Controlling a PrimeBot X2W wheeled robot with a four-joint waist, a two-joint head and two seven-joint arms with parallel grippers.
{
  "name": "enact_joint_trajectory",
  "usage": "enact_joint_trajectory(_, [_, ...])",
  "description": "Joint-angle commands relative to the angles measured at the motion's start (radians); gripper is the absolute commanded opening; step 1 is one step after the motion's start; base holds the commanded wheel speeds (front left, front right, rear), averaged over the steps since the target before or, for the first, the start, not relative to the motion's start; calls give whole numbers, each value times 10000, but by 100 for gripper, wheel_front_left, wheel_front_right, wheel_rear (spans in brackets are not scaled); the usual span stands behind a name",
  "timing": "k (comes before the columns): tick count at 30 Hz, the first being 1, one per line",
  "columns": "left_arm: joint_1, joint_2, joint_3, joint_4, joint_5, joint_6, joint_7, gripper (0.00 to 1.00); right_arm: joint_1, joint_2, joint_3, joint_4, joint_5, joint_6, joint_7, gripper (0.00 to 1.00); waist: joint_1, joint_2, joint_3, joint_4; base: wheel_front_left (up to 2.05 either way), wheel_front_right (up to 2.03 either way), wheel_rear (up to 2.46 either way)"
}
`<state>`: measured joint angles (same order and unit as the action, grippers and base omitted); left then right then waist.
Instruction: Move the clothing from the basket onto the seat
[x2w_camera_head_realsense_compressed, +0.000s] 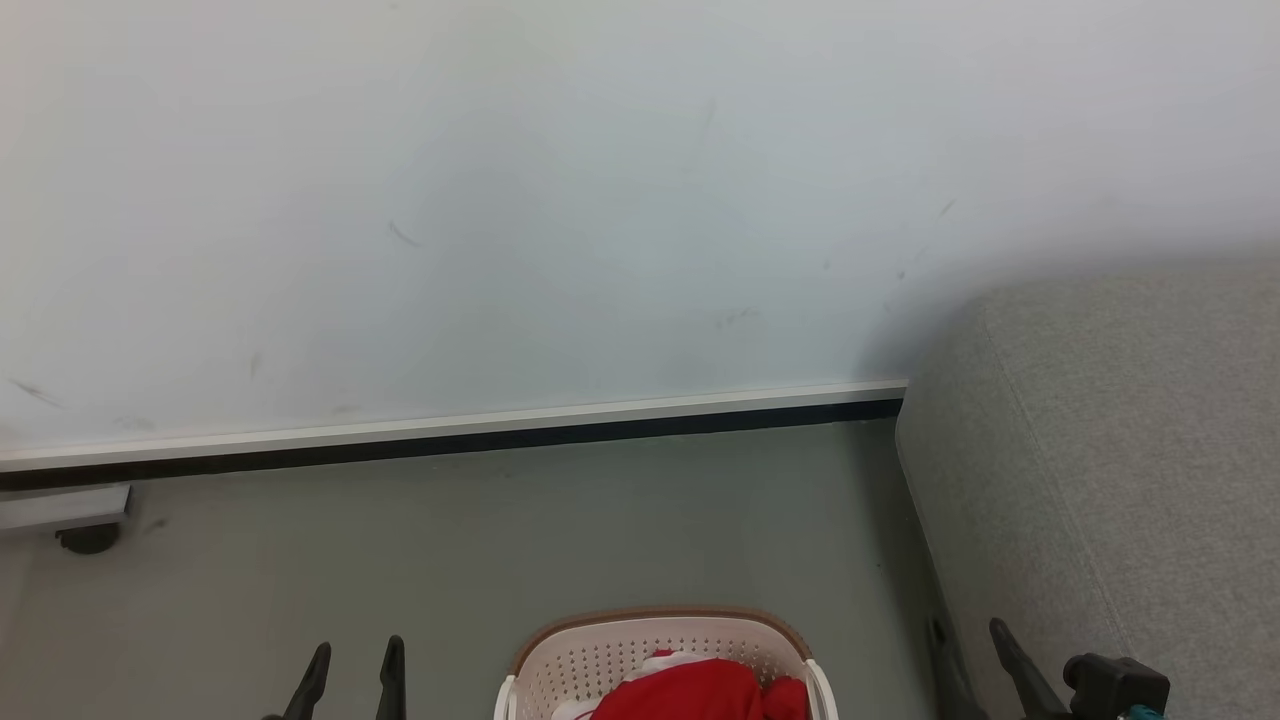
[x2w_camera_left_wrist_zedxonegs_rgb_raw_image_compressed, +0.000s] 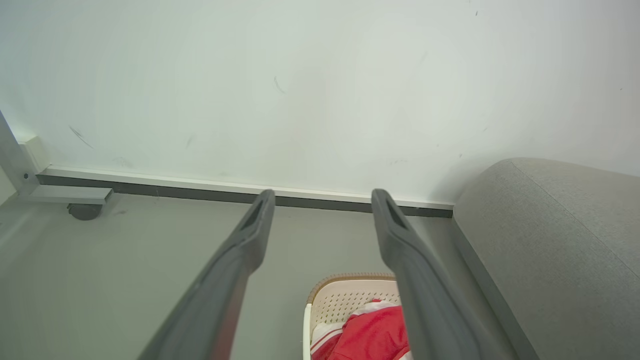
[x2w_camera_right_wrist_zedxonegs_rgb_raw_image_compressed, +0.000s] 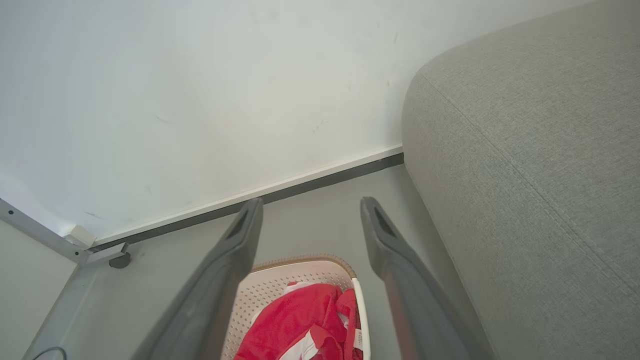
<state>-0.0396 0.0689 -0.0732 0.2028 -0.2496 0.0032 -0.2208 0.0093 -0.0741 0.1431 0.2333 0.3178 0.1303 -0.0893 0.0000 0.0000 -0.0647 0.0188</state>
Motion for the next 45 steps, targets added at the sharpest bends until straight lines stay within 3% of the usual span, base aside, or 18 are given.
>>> enact_joint_trajectory(1, [166, 65, 6, -58, 209, 50, -79, 100, 16, 21, -20, -65, -238, 6, -9, 100, 0, 0, 2, 5, 0, 0, 0])
enact_joint_trajectory(20, [236, -12, -66, 67, 1411, 187, -471, 100, 84, 261, -38, 23, -1768, 7, -18, 100, 0, 0, -97, 35, 0, 0, 0])
enact_joint_trajectory(45, [180, -101, 97, 234, 1021, 213, -470, 100, 31, 261, -27, -23, -1824, 7, 35, 100, 0, 0, -34, 23, 0, 0, 0])
